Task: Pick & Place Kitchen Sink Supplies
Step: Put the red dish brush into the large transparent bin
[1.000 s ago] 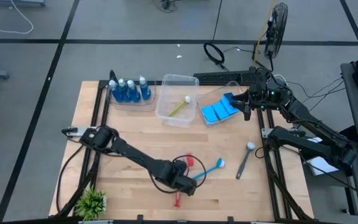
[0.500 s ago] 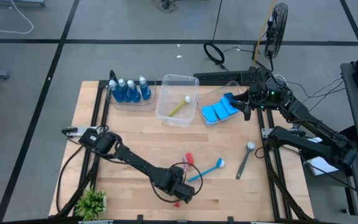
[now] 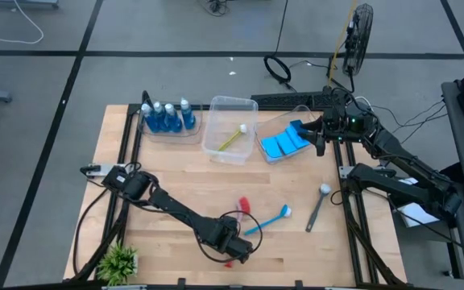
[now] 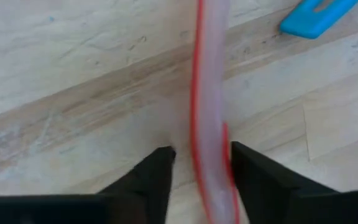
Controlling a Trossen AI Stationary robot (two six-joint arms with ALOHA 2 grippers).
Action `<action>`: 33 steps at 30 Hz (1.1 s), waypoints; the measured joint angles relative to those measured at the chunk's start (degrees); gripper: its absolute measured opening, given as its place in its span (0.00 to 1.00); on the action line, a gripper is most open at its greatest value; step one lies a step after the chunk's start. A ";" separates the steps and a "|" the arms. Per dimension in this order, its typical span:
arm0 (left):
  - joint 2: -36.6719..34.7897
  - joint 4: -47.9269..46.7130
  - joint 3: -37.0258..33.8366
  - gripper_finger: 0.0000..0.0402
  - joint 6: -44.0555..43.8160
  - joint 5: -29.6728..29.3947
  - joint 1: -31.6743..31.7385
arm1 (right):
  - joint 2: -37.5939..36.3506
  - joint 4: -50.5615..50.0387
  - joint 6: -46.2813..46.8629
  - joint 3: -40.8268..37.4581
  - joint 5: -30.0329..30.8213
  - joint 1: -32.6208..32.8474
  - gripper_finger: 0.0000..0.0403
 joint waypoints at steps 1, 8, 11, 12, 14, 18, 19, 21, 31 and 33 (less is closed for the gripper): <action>0.00 -0.04 0.00 0.37 0.00 0.07 -0.02 | 0.00 0.00 0.00 0.00 0.00 0.00 0.42; 0.07 -0.16 0.00 0.18 -0.46 0.18 -0.04 | -0.02 0.00 0.00 0.00 0.02 -0.01 0.42; 0.07 -1.83 0.02 0.18 -0.47 0.55 -0.07 | 0.00 0.00 0.00 0.00 0.00 0.00 0.42; 0.07 -2.57 0.04 0.18 -0.46 0.84 -0.07 | 0.00 0.01 0.00 0.00 0.00 0.01 0.42; 0.07 -3.58 0.10 0.18 -0.28 1.50 -0.06 | 0.00 0.00 0.00 0.00 0.00 0.00 0.42; -0.70 -6.70 -0.02 0.18 -0.16 1.30 -0.43 | 0.00 0.00 -0.41 0.00 0.00 0.01 0.42; -1.01 -7.28 -0.08 0.18 -0.14 0.79 -0.54 | 0.00 0.02 -0.42 0.00 0.00 0.00 0.42; -2.30 -9.39 -0.21 0.18 -0.10 -0.73 -0.83 | 0.00 0.00 -0.44 0.00 0.01 0.00 0.42; -12.35 -19.90 -0.09 0.18 -0.68 -4.17 -1.82 | -0.02 0.01 -0.44 0.00 0.00 0.01 0.42; -14.72 -21.99 -0.07 0.18 -0.69 -5.06 -2.20 | 0.00 0.01 -0.44 0.00 0.01 0.00 0.42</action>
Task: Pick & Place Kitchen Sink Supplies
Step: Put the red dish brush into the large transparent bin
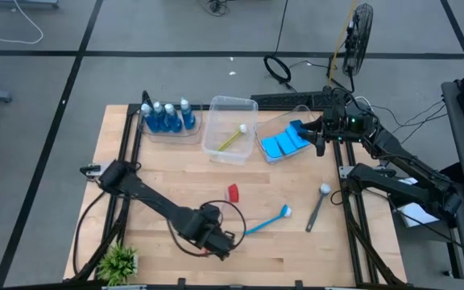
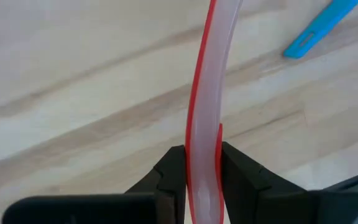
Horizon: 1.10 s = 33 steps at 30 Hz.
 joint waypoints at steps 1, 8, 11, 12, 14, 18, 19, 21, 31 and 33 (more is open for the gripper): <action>-0.97 -1.03 0.00 0.18 -0.01 -0.48 -0.26 | -0.01 -0.01 0.01 0.01 0.00 0.01 0.42; -8.16 -5.27 0.00 0.18 1.32 -4.96 -1.34 | 0.00 0.00 0.00 0.00 0.00 0.00 0.42; -10.51 -5.14 0.00 0.18 4.38 -8.40 -2.13 | -0.02 0.01 0.00 0.00 0.01 0.01 0.42; -11.33 -5.14 0.00 0.18 5.50 -9.69 -2.36 | 0.00 0.01 0.00 0.00 0.01 0.01 0.42; -12.70 -5.09 0.00 0.18 8.78 -12.52 -2.99 | -0.02 0.01 0.00 0.00 -0.01 0.00 0.42; -14.72 -2.78 0.00 0.18 17.59 -18.25 -3.99 | -0.02 0.01 0.00 0.00 -0.01 -0.01 0.42; -15.09 -1.70 0.00 0.18 20.32 -19.58 -4.11 | 0.00 0.01 0.00 0.00 0.01 -0.01 0.42; -15.73 1.11 0.00 0.18 25.50 -22.18 -4.40 | -0.02 0.01 0.00 0.00 0.01 -0.01 0.42; -16.01 15.69 0.00 0.18 47.30 -23.92 -3.08 | -0.02 0.01 0.00 0.00 -0.01 0.01 0.42; -16.01 17.50 0.00 0.18 49.50 -23.92 -2.68 | 0.00 -0.01 0.00 0.00 -0.01 -0.01 0.42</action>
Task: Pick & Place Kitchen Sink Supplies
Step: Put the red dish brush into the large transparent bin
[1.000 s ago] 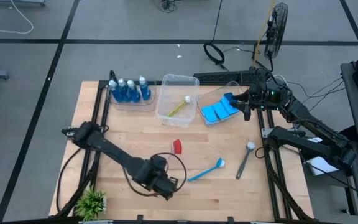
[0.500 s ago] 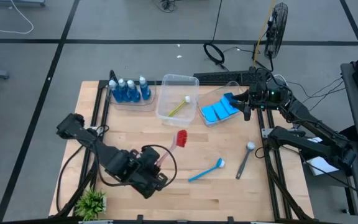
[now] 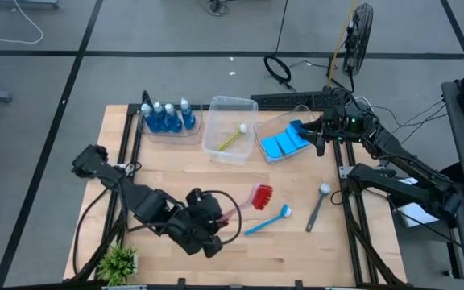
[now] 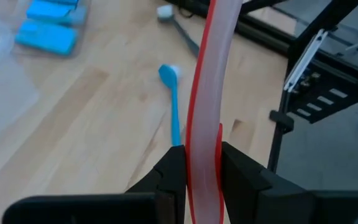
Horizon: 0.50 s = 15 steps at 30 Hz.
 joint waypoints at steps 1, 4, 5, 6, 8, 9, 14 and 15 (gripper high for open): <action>0.00 0.64 0.00 0.18 0.72 0.00 0.16 | -0.01 0.02 0.00 0.00 0.00 0.01 0.42; 0.00 0.86 0.00 0.18 1.08 0.00 0.45 | 0.00 0.01 0.00 0.00 0.00 0.00 0.42; 0.00 0.83 0.00 0.18 0.58 0.00 0.45 | -0.01 0.00 0.00 0.00 0.00 0.02 0.42; 0.00 0.79 0.00 0.18 0.02 0.00 0.47 | -0.01 0.02 0.00 0.00 0.00 0.02 0.42; 0.00 0.75 0.00 0.18 -3.04 -0.65 0.82 | 0.00 0.01 0.00 0.00 0.00 0.00 0.42; 0.00 0.64 0.00 0.18 -5.55 -1.87 1.15 | -0.02 0.00 0.00 0.00 0.00 0.00 0.42; 0.00 -0.41 0.00 0.18 -13.85 -5.66 4.52 | -0.01 0.00 0.00 0.00 0.00 0.00 0.42; 0.00 -0.68 0.00 0.18 -13.83 -5.18 5.48 | -0.02 0.02 0.00 0.00 0.00 0.01 0.42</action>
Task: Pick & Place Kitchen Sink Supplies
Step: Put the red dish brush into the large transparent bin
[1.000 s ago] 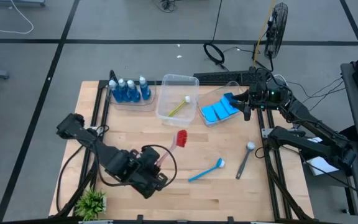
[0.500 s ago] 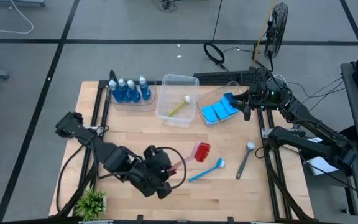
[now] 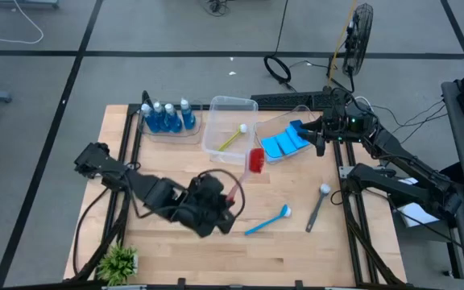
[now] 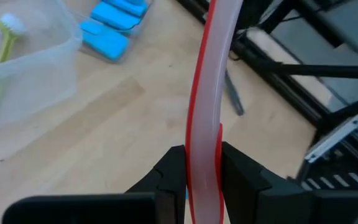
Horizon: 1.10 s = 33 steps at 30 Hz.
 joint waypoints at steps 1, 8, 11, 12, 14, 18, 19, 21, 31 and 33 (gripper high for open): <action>0.00 -0.39 0.00 0.18 0.38 0.96 1.14 | 0.01 -0.02 0.00 0.00 0.00 -0.01 0.42; 0.00 -3.81 0.22 0.18 11.09 6.23 11.33 | 0.00 -0.02 0.00 0.00 0.00 0.00 0.42; 0.00 -5.82 0.65 0.18 16.90 8.34 16.15 | 0.01 -0.03 0.00 0.00 0.00 -0.01 0.42; 0.00 -6.25 0.69 0.18 18.86 9.04 17.83 | 0.02 -0.03 0.00 0.00 0.00 0.00 0.42; 0.00 -6.72 0.70 0.18 22.53 9.66 21.35 | 0.02 -0.02 0.00 0.00 0.01 0.00 0.42; 0.00 -6.60 0.72 0.18 28.26 10.66 27.61 | 0.00 -0.04 1.65 0.00 0.00 -0.01 0.42; 0.00 -6.61 0.72 0.18 29.41 10.79 29.11 | 0.02 -0.06 2.02 0.00 0.00 0.01 0.42; 0.00 -6.61 0.72 0.18 31.49 10.88 31.75 | 0.01 -0.04 2.50 0.00 0.00 0.00 0.42; 0.00 -6.55 0.72 0.18 40.98 13.41 42.32 | 0.02 -0.04 3.01 0.00 0.02 -0.01 0.42; 0.00 -6.86 0.72 0.18 41.72 15.80 43.56 | 0.02 -0.04 2.99 0.00 0.02 0.01 0.42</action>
